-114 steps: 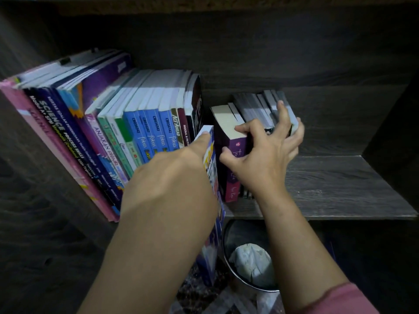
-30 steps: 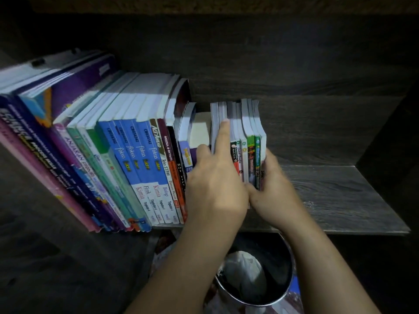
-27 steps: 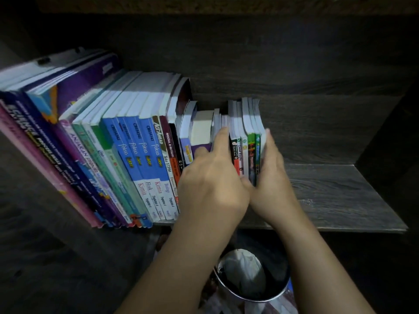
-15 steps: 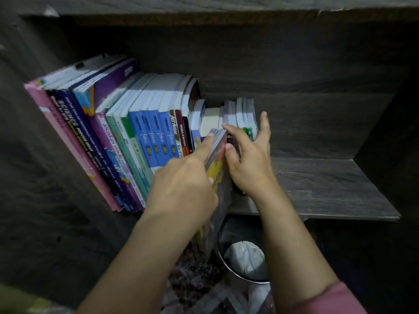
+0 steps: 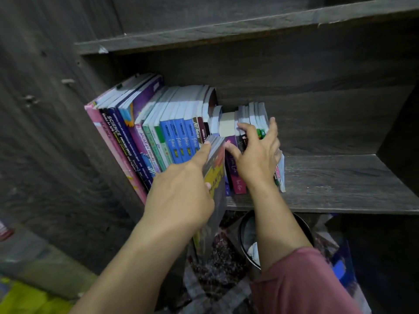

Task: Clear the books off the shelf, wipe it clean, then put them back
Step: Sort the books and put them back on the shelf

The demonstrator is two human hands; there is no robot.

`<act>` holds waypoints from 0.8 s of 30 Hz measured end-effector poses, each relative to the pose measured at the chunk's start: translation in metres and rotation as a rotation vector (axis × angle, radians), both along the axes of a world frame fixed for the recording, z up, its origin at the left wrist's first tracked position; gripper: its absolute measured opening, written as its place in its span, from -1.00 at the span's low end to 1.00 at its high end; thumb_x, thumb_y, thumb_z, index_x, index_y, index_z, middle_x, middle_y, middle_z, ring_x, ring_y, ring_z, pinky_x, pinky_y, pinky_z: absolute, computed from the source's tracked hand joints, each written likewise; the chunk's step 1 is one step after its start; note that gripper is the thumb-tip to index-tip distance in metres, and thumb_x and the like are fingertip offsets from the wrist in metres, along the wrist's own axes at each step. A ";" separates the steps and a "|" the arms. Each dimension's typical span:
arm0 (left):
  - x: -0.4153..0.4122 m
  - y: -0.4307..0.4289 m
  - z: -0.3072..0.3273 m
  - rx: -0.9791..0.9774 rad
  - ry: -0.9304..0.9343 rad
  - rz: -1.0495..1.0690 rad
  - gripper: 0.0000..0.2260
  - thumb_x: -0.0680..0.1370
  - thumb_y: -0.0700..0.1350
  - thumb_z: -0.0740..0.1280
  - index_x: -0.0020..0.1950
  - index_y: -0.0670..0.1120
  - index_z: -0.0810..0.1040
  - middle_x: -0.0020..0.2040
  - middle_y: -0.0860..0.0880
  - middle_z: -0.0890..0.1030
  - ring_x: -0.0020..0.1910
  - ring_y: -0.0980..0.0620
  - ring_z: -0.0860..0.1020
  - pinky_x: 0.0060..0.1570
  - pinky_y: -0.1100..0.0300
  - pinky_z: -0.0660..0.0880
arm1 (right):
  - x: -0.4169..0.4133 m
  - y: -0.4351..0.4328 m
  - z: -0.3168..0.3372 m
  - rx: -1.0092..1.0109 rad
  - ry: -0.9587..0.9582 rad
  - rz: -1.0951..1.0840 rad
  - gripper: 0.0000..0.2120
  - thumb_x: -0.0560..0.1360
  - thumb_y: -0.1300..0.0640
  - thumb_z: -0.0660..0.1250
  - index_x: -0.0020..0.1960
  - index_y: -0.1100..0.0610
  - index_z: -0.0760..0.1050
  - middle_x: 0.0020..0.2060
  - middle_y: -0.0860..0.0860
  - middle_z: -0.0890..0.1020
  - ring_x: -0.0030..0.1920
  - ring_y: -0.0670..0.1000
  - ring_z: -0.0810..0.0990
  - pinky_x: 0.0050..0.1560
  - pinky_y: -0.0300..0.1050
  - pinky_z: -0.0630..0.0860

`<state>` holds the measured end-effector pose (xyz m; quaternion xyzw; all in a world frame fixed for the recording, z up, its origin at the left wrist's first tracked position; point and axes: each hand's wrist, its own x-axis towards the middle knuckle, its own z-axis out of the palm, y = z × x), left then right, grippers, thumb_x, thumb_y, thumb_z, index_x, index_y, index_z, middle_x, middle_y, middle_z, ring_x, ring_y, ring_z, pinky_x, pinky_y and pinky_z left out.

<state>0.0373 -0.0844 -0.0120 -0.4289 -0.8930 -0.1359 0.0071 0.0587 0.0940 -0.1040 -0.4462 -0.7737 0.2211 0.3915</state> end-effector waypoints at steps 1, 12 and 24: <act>0.001 0.000 0.000 0.004 -0.001 -0.003 -0.32 0.59 -0.01 0.28 0.56 0.24 -0.07 -0.23 0.11 0.44 -0.15 0.00 0.47 -0.02 0.10 0.44 | -0.001 0.001 0.000 0.008 -0.005 -0.014 -0.49 0.42 -0.24 0.38 0.32 -0.18 0.38 0.55 0.13 -0.05 0.49 0.22 0.07 0.39 0.38 0.12; -0.001 0.007 0.003 0.029 0.037 0.010 -0.29 0.57 0.01 0.31 0.55 0.26 -0.07 0.04 0.01 0.61 -0.02 -0.03 0.57 0.07 -0.01 0.55 | -0.008 0.002 0.006 0.186 -0.121 0.011 -0.75 0.47 -0.18 0.32 0.15 -0.23 0.53 0.57 0.08 -0.13 0.52 0.27 -0.10 0.37 0.50 -0.07; 0.012 0.027 0.022 0.073 0.093 -0.065 -0.35 0.56 -0.06 0.32 0.55 0.24 0.07 -0.25 0.09 0.55 -0.28 0.05 0.50 -0.23 0.14 0.43 | 0.024 0.020 0.006 0.098 -0.012 -0.225 -0.70 0.30 -0.07 0.49 -0.04 -0.05 0.49 0.52 0.07 0.11 0.45 0.32 0.06 0.28 0.34 0.22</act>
